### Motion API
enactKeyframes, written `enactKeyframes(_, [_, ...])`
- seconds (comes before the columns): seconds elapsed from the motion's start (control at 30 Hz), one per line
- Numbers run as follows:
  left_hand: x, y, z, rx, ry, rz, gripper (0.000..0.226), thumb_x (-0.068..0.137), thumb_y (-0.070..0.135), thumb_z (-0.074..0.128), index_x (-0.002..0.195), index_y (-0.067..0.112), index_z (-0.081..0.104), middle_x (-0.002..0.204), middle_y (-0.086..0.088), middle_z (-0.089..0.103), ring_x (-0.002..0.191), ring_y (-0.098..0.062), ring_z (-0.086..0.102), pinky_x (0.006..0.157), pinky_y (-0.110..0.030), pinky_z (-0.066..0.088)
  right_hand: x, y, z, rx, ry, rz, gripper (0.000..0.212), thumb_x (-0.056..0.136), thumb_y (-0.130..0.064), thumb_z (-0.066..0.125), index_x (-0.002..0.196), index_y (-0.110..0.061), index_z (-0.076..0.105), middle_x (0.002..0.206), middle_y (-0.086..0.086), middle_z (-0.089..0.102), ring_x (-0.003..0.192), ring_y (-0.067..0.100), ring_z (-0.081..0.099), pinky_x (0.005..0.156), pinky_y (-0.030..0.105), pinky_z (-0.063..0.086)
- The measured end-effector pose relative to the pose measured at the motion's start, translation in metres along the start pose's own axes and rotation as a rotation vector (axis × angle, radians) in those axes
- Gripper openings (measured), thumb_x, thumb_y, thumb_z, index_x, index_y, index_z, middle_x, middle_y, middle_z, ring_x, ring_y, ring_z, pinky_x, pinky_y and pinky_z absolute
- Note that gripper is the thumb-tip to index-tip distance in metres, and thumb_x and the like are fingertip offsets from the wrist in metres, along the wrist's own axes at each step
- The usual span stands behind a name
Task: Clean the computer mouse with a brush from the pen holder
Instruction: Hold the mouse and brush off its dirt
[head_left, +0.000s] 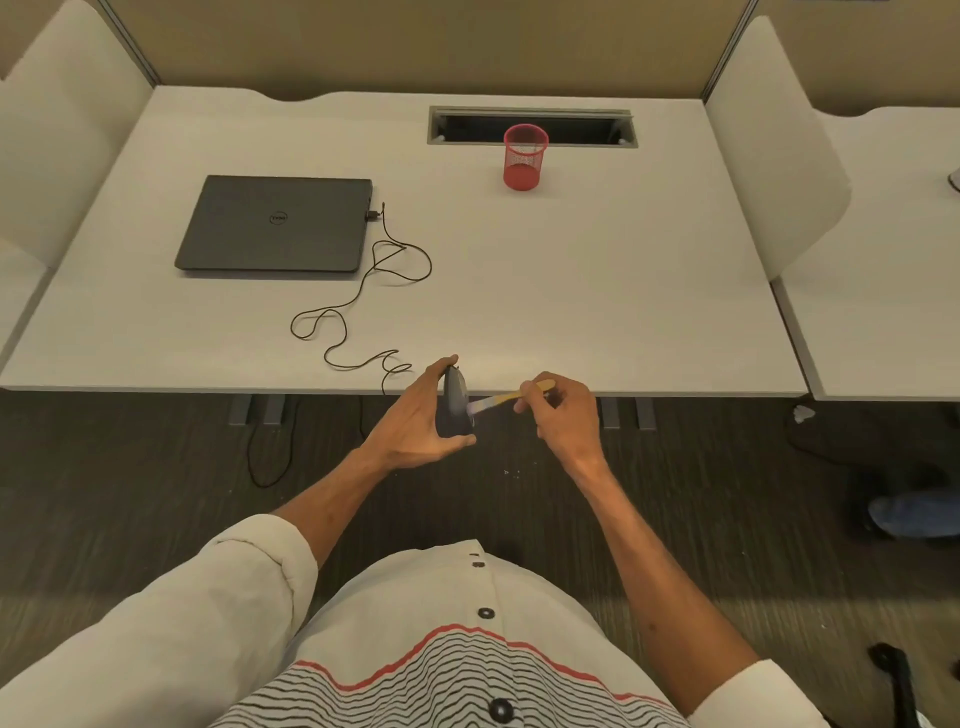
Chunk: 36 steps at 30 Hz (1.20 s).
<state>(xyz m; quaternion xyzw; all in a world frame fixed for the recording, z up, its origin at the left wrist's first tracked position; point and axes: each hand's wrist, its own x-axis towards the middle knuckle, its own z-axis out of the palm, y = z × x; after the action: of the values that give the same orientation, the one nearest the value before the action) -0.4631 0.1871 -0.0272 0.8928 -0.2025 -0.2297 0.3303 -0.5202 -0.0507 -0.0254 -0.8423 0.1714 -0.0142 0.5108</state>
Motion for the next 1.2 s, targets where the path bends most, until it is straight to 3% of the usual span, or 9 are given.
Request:
enactKeyframes(0.1, [-0.001, 0.0, 0.001, -0.013, -0.012, 0.003, 0.127, 0.082, 0.045, 0.092, 0.172, 0.026, 0.004, 0.179, -0.002, 0.02, 0.162, -0.026, 0.034, 0.133, -0.051, 0.033, 0.0, -0.009, 0.011, 0.126, -0.03, 0.023, 0.029, 0.107, -0.038, 0.066, 0.084, -0.026, 0.079, 0.082, -0.011, 0.079, 0.059, 0.004, 0.065, 0.058, 0.02, 0.058])
enactKeyframes(0.2, [-0.002, 0.0, 0.001, -0.009, -0.021, 0.008, 0.133, 0.082, 0.047, 0.092, 0.171, 0.033, -0.005, 0.178, -0.003, 0.023, 0.16, -0.027, 0.038, 0.133, -0.051, 0.033, 0.001, -0.005, 0.017, 0.085, -0.04, 0.093, 0.033, 0.107, -0.036, 0.065, 0.083, -0.02, 0.079, 0.079, -0.01, 0.079, 0.051, 0.003, 0.063, 0.056, 0.013, 0.053])
enactKeyframes(0.4, [-0.008, -0.004, -0.001, 0.034, -0.049, 0.083, 0.135, 0.081, 0.058, 0.089, 0.171, 0.032, -0.008, 0.182, 0.008, 0.009, 0.165, -0.021, 0.029, 0.133, -0.053, 0.034, 0.009, 0.004, 0.01, 0.024, 0.088, 0.216, 0.03, 0.105, -0.035, 0.066, 0.079, -0.025, 0.077, 0.073, -0.01, 0.076, 0.052, 0.006, 0.063, 0.059, 0.022, 0.051])
enactKeyframes(0.63, [-0.012, -0.007, 0.003, 0.069, -0.058, 0.079, 0.132, 0.083, 0.064, 0.085, 0.171, 0.034, -0.008, 0.181, 0.004, 0.016, 0.164, -0.022, 0.03, 0.134, -0.052, 0.032, 0.015, -0.004, 0.009, 0.362, 0.051, 0.198, 0.021, 0.107, -0.028, 0.067, 0.091, -0.022, 0.079, 0.088, -0.003, 0.082, 0.047, 0.01, 0.057, 0.07, 0.024, 0.052])
enactKeyframes(0.8, [-0.011, -0.005, 0.004, 0.089, -0.042, 0.095, 0.131, 0.083, 0.068, 0.082, 0.171, 0.035, -0.009, 0.181, 0.004, 0.015, 0.165, -0.021, 0.029, 0.135, -0.051, 0.029, 0.009, 0.0, 0.02, 0.254, 0.049, 0.206, 0.025, 0.108, -0.032, 0.066, 0.088, -0.023, 0.078, 0.085, -0.007, 0.08, 0.051, 0.008, 0.06, 0.074, 0.02, 0.05])
enactKeyframes(1.0, [-0.012, -0.008, 0.004, 0.087, -0.04, 0.112, 0.131, 0.084, 0.065, 0.084, 0.172, 0.034, -0.009, 0.182, 0.008, 0.01, 0.165, -0.018, 0.026, 0.135, -0.052, 0.029, 0.008, 0.013, 0.01, 0.111, 0.198, 0.337, 0.027, 0.106, -0.033, 0.066, 0.083, -0.024, 0.076, 0.082, -0.005, 0.077, 0.061, 0.016, 0.068, 0.075, 0.039, 0.062])
enactKeyframes(1.13, [-0.012, -0.009, 0.005, 0.072, -0.049, 0.111, 0.13, 0.084, 0.065, 0.083, 0.171, 0.037, -0.01, 0.182, 0.009, 0.008, 0.166, -0.019, 0.025, 0.135, -0.053, 0.03, 0.01, 0.008, 0.008, 0.272, 0.194, 0.274, 0.024, 0.108, -0.033, 0.066, 0.088, -0.027, 0.077, 0.083, -0.008, 0.079, 0.054, 0.009, 0.063, 0.074, 0.027, 0.057])
enactKeyframes(1.2, [-0.012, -0.008, 0.007, 0.069, -0.054, 0.119, 0.131, 0.084, 0.066, 0.082, 0.171, 0.038, -0.011, 0.182, 0.009, 0.007, 0.166, -0.02, 0.025, 0.134, -0.053, 0.029, 0.008, 0.004, 0.011, 0.349, 0.123, 0.24, 0.02, 0.108, -0.033, 0.067, 0.092, -0.027, 0.078, 0.087, -0.008, 0.081, 0.05, 0.007, 0.059, 0.075, 0.029, 0.056])
